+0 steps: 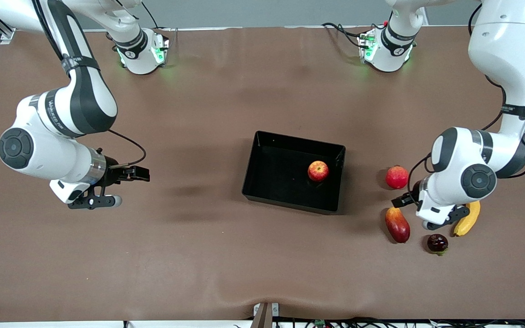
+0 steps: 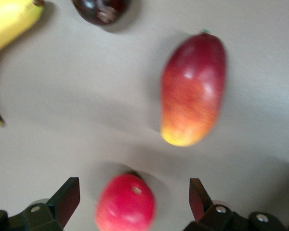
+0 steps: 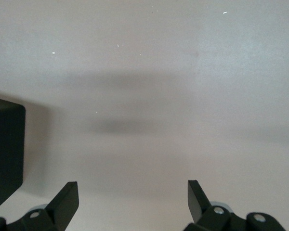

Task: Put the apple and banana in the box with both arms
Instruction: 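Move the left gripper back over the yellow banana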

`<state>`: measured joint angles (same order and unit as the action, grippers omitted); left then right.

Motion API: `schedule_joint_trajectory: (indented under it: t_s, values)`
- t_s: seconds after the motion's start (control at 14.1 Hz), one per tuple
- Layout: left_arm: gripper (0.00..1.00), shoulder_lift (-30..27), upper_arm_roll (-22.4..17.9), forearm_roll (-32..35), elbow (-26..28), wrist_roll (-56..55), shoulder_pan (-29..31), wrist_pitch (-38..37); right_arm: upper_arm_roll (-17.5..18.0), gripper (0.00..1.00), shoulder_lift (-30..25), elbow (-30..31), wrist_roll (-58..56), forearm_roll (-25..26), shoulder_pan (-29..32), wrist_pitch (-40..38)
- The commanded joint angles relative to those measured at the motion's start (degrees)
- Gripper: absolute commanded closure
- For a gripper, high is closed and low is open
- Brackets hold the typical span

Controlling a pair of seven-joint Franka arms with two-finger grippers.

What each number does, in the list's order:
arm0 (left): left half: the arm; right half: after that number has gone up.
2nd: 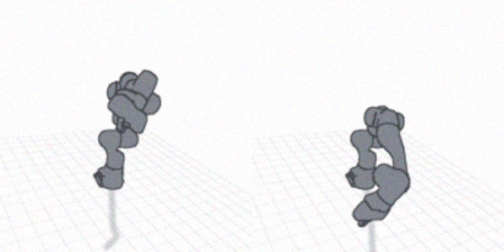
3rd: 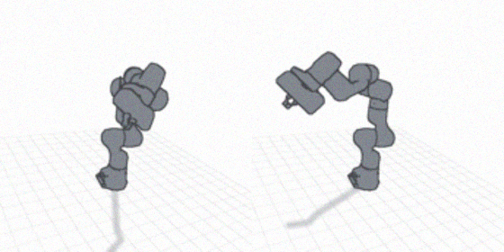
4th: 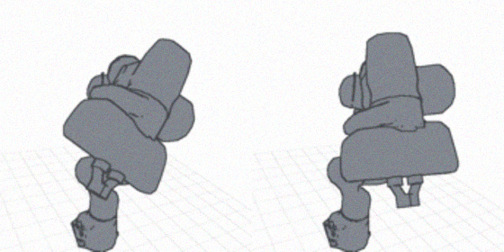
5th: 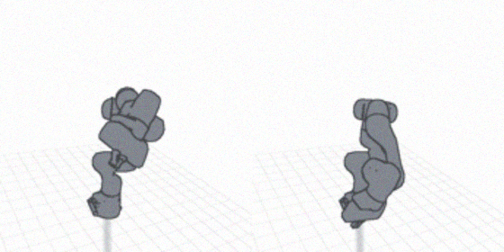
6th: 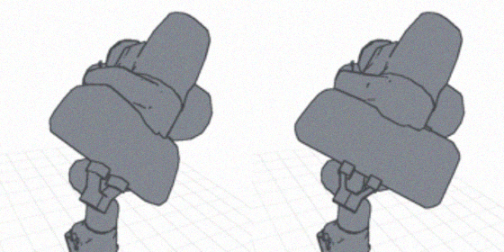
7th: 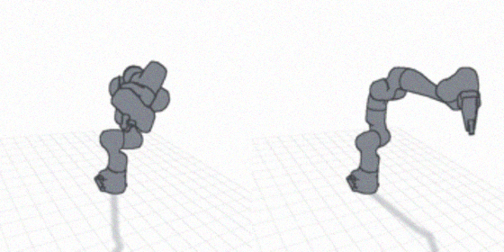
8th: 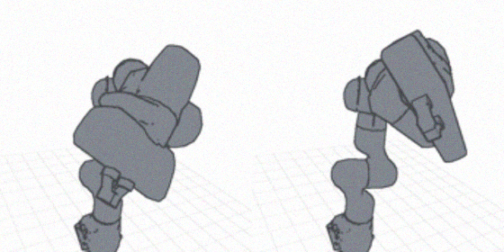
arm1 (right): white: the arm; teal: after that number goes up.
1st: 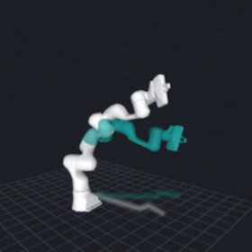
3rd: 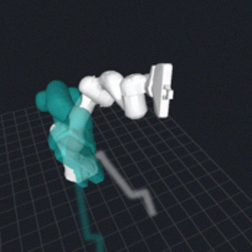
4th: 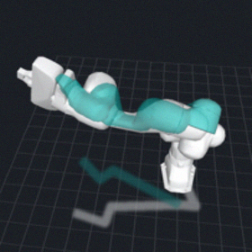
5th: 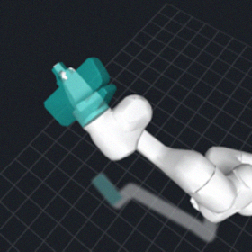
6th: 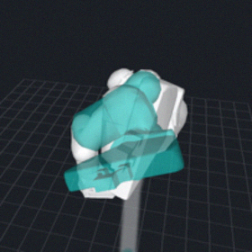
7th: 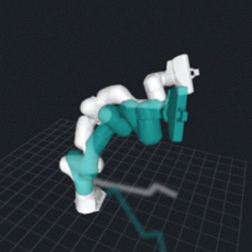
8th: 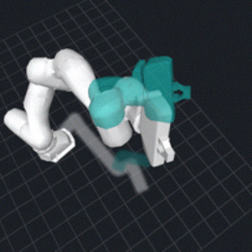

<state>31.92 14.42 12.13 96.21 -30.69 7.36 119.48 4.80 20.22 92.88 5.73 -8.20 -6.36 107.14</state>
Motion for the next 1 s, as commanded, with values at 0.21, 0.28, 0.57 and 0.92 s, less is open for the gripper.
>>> schedule_joint_trajectory:
  t_s: [0.21, 0.28, 0.57, 0.92]
  values:
    - [0.00, 2.00, 0.61, 2.55, 1.08, 27.12, 12.21, 5.49, 0.73, 0.00, -4.30, 1.78, -0.37, 0.64, 0.91, -1.92]
    - [0.00, 3.14, 0.52, 4.29, 0.99, 32.22, 13.80, 6.98, 0.73, 0.00, -4.83, 1.69, -0.37, 0.64, 1.52, -2.63]
    - [0.00, 7.11, 0.52, 12.91, 0.82, 40.88, 19.09, 13.94, 0.82, 0.00, -6.59, 1.34, -0.37, 0.81, 1.97, -4.83]
    - [0.00, 10.53, 0.08, 13.01, -0.15, 49.06, 21.81, 17.89, 0.82, 0.00, -7.04, 1.08, -0.37, 0.90, 1.97, -5.09]
